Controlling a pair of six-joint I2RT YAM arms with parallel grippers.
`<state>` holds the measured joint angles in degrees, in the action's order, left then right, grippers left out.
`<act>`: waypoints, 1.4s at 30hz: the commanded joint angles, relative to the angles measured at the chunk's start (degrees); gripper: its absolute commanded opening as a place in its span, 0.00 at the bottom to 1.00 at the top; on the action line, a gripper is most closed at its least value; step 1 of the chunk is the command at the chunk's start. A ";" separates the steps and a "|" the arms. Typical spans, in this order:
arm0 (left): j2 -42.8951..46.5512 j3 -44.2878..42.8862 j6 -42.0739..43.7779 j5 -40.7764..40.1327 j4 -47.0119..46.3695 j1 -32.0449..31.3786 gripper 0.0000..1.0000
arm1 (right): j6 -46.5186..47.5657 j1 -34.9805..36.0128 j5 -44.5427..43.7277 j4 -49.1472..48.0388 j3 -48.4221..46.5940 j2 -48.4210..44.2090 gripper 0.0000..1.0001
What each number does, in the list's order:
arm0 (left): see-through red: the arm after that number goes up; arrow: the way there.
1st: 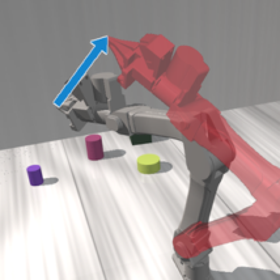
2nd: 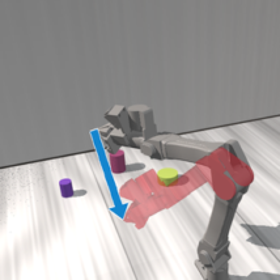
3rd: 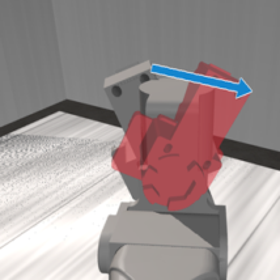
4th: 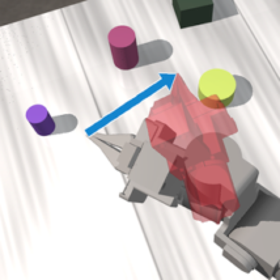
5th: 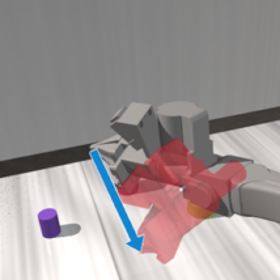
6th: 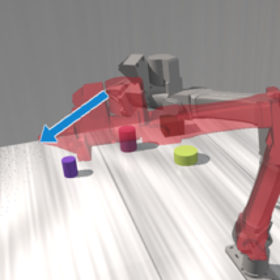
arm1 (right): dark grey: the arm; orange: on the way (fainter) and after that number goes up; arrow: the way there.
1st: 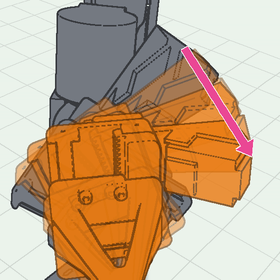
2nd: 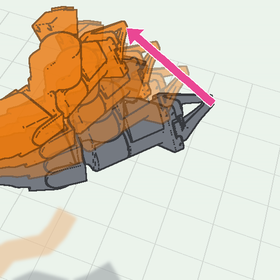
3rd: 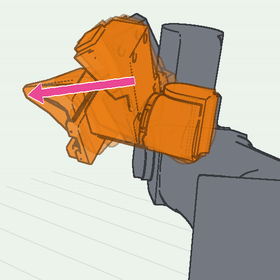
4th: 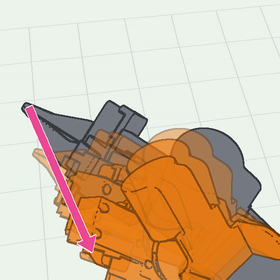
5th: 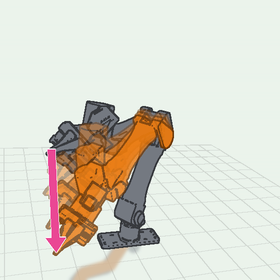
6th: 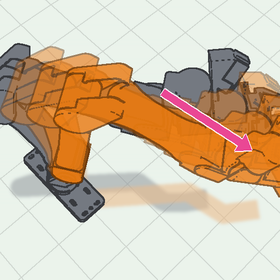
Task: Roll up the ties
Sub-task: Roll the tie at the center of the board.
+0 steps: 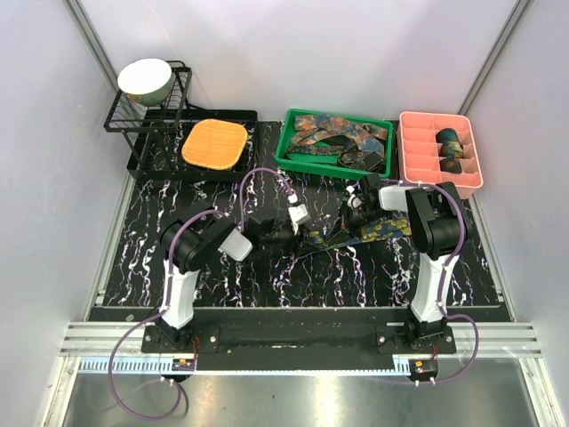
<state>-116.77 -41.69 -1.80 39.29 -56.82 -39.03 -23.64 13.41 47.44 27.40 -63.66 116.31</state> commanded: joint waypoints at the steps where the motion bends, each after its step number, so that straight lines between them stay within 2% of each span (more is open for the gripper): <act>1: -1.79 -0.76 -0.75 0.79 4.08 -0.17 0.58 | 4.30 1.53 -17.12 1.43 1.87 4.54 0.00; 3: -1.71 -0.85 -1.01 0.35 3.82 -0.44 0.61 | 4.13 1.62 -17.38 1.43 1.78 4.80 0.00; 10: -3.81 -3.30 -1.80 2.28 1.71 -1.84 0.60 | 3.69 2.41 -19.66 2.39 0.73 5.42 0.00; 16: -5.40 -3.84 -2.42 2.02 0.92 -2.54 0.50 | 3.25 2.41 -20.55 3.10 0.20 6.29 0.00; 18: -5.84 -3.92 -1.28 1.58 2.23 -2.90 0.39 | 3.25 2.41 -20.46 3.19 0.03 6.30 0.00; 20: -5.23 -4.45 0.04 0.27 4.68 -3.25 0.33 | 3.25 2.50 -20.55 3.28 0.11 6.30 0.00; 21: -4.61 -4.89 2.57 -0.52 9.40 -3.51 0.28 | 3.25 2.41 -20.63 3.28 0.03 6.30 0.00; 23: -3.56 -6.47 5.92 -2.97 15.21 -3.78 0.26 | 3.51 2.41 -20.02 3.28 0.03 6.38 0.00; 24: -2.33 -7.08 9.76 -4.21 22.64 -4.13 0.24 | 3.69 2.50 -19.84 3.54 -0.15 6.38 0.00; 26: -1.36 -9.63 15.65 -8.15 30.32 -4.57 0.22 | 4.21 2.50 -19.06 3.54 -0.41 6.30 0.00; 27: -0.66 -10.25 17.17 -9.04 36.37 -4.92 0.19 | 4.65 2.50 -18.53 4.06 -1.11 6.21 0.05; 30: -0.74 -13.06 21.48 -12.48 47.28 -5.18 0.16 | 6.85 2.41 -16.42 6.08 -3.13 5.42 0.08; 34: -1.87 -16.39 24.91 -15.99 56.45 -6.41 0.09 | 8.61 1.36 -12.91 7.84 -5.77 3.05 0.15; 35: -2.66 -17.71 25.79 -17.56 61.08 -6.76 0.08 | 9.39 1.01 -12.03 8.19 -6.38 2.52 0.16; 42: -6.62 -24.40 28.52 -21.36 72.00 -8.61 0.01 | 12.30 -5.14 -4.82 15.91 -11.84 -1.08 0.27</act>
<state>-115.90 -67.18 21.69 28.51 -5.96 -45.98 -15.25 11.22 42.41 39.05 -72.20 117.62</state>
